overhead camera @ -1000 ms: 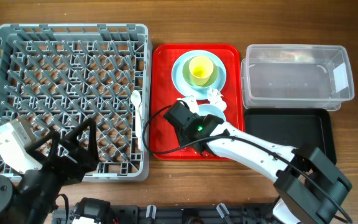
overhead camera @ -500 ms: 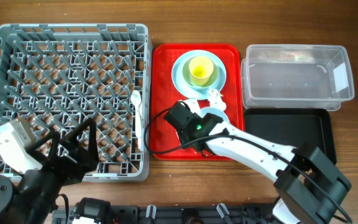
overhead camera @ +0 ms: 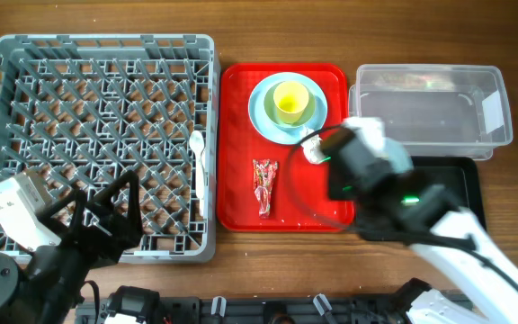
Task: Sort waste into correct bins and load items into the dishwasher rack
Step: 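Lift the rice bowl with the right gripper and tip rice onto the black tray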
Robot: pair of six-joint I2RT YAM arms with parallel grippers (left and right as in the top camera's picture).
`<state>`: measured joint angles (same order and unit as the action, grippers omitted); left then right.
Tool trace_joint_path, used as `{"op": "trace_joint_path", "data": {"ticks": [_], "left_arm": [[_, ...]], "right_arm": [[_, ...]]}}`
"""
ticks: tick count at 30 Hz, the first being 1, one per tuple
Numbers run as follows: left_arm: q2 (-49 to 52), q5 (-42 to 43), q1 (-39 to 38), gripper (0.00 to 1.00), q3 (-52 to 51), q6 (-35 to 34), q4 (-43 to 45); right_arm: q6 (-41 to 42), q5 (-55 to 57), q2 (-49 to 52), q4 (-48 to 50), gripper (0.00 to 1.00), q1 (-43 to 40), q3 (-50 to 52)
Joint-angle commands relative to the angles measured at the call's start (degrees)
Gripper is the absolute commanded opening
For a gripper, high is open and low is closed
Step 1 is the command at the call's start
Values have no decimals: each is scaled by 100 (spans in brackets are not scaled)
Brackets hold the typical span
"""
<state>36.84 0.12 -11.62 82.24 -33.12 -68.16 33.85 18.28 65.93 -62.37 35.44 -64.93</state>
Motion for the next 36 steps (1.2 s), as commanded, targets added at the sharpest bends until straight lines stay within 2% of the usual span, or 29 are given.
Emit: {"op": "trace_joint_path", "data": {"ticks": [1, 3, 8, 12, 17, 20, 24, 27, 36], "left_arm": [[2, 4, 33, 100, -4, 50, 13], [2, 4, 33, 100, -4, 50, 13], [2, 4, 33, 100, -4, 50, 13], [2, 4, 33, 100, -4, 50, 13], [2, 4, 33, 100, -4, 50, 13], [2, 4, 33, 100, -4, 50, 13], [2, 7, 33, 100, -4, 50, 13], [2, 7, 33, 100, -4, 50, 13], [2, 4, 33, 100, -4, 50, 15]], "right_arm": [[-1064, -1134, -535, -160, 4, -1335, -85], [-1486, -1558, -638, -234, 4, -1967, -81], [-3620, -4583, -343, -219, 4, -4986, 245], [-4717, -6531, 435, -308, 4, -6234, 671], [-5989, -7954, 1591, -326, 4, -6736, 1287], [-6520, -8553, 2199, -326, 4, -6752, 1429], [-6524, -8627, 2761, -361, 4, -6780, 1438], [-6537, -8957, 2822, -437, 4, -6985, 1436], [-6572, -9390, 2822, -529, 4, -8231, 1438]]}}
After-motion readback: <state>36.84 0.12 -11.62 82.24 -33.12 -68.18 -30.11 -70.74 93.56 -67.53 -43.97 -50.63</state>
